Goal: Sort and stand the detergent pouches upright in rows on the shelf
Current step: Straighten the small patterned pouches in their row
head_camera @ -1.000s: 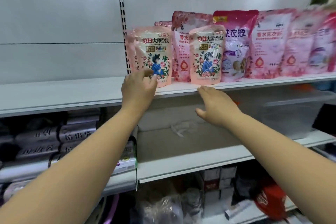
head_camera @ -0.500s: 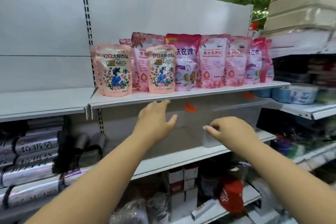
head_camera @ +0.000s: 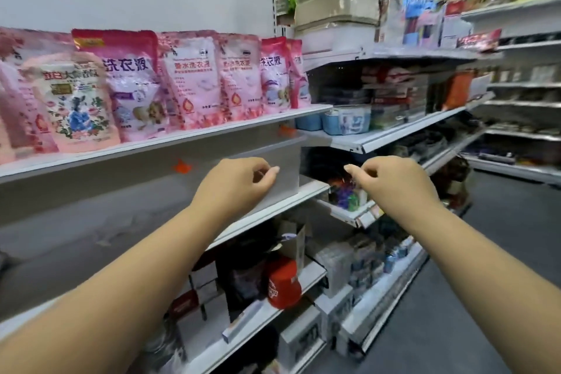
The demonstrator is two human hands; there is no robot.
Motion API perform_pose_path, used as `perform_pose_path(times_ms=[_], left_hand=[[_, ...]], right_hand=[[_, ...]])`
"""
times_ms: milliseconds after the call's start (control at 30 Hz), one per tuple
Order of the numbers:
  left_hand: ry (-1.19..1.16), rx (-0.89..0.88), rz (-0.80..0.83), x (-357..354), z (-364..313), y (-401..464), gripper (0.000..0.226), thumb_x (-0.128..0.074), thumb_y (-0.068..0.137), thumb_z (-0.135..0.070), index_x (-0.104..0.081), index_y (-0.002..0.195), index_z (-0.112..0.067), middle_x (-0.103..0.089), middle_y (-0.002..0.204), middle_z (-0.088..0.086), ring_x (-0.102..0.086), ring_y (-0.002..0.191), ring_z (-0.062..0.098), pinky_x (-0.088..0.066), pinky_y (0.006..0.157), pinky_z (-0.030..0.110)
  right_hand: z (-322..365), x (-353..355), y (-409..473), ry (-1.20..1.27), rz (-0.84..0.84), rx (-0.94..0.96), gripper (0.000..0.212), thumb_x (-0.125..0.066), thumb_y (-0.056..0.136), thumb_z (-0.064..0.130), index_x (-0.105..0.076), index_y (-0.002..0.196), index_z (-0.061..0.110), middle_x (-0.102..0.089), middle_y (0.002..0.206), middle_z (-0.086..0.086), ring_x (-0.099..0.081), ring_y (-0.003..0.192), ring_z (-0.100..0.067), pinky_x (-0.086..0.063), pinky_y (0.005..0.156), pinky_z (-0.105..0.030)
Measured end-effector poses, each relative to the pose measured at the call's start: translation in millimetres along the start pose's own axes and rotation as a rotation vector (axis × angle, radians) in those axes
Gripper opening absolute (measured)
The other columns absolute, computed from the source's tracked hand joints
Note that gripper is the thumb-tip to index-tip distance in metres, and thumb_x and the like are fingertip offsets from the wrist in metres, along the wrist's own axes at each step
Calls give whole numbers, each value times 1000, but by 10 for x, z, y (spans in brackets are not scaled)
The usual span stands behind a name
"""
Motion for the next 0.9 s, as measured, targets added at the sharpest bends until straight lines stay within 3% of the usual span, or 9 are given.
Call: perform_pose_path(times_ms=[167, 367, 433, 500, 567, 700, 800, 900], left_hand=[[15, -45, -31, -365, -177, 512, 33, -47, 92, -36, -65, 80, -11, -66, 77, 3, -60, 79, 23, -48, 71, 36], [38, -29, -41, -913, 36, 1481, 32, -45, 93, -37, -58, 72, -17, -62, 70, 2, -56, 70, 21, -43, 63, 33], [49, -23, -45, -1031, 115, 1924, 37, -43, 95, -37, -56, 69, -15, -57, 63, 3, -51, 61, 19, -35, 54, 29], [83, -4, -58, -1124, 216, 2358, 43, -40, 95, -39, -63, 75, -9, -62, 69, 9, -52, 63, 22, -31, 51, 27], [106, 18, -85, -1207, 326, 2703, 46, -40, 95, -41, -68, 87, -7, -68, 84, 12, -59, 77, 25, -37, 57, 28], [126, 25, -44, -1553, 456, 3166, 37, -41, 95, -38, -69, 100, -14, -69, 104, 6, -59, 89, 21, -45, 70, 32], [224, 1, 63, -1801, 502, 3337, 38, -38, 96, -41, -59, 119, -20, -60, 123, 2, -54, 108, 20, -46, 87, 36], [337, 55, 103, -1878, 572, 3429, 47, -33, 94, -48, -53, 123, -17, -55, 128, 3, -49, 115, 19, -43, 95, 39]], right_hand=[[-442, -155, 323, -48, 14, -20, 49, -42, 94, 44, -55, 61, 10, -46, 51, -4, -43, 50, -18, -30, 47, -30], [-940, -533, 1138, -31, 18, -20, 52, -41, 94, 43, -66, 78, 0, -64, 76, -19, -58, 72, -30, -44, 62, -35], [-1072, -619, 1537, -5, -12, -3, 53, -41, 94, 44, -66, 79, 0, -64, 76, -19, -58, 72, -30, -45, 62, -36], [-1191, -696, 1933, 7, -41, 17, 55, -40, 93, 47, -63, 75, 0, -60, 70, -17, -57, 71, -30, -40, 58, -35], [-1266, -808, 2264, 31, -47, 29, 57, -39, 93, 48, -63, 75, -2, -58, 67, -15, -57, 70, -30, -35, 56, -33], [-1483, -1155, 2814, 70, -37, 40, 57, -40, 93, 48, -67, 79, 0, -68, 80, -17, -60, 74, -30, -46, 65, -37], [-1621, -1347, 3187, 124, -48, 49, 53, -43, 93, 45, -65, 71, 2, -65, 72, -14, -58, 72, -28, -43, 65, -36], [-1628, -1522, 3658, 226, -57, 102, 52, -45, 92, 45, -63, 73, 0, -60, 70, -14, -59, 74, -29, -42, 67, -36]])
Point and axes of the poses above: each hand's wrist, its own y-axis towards the middle knuckle, its own x-axis out of the back of the hand, z = x × y, the point moved 5 cm from there along y, towards the middle knuckle
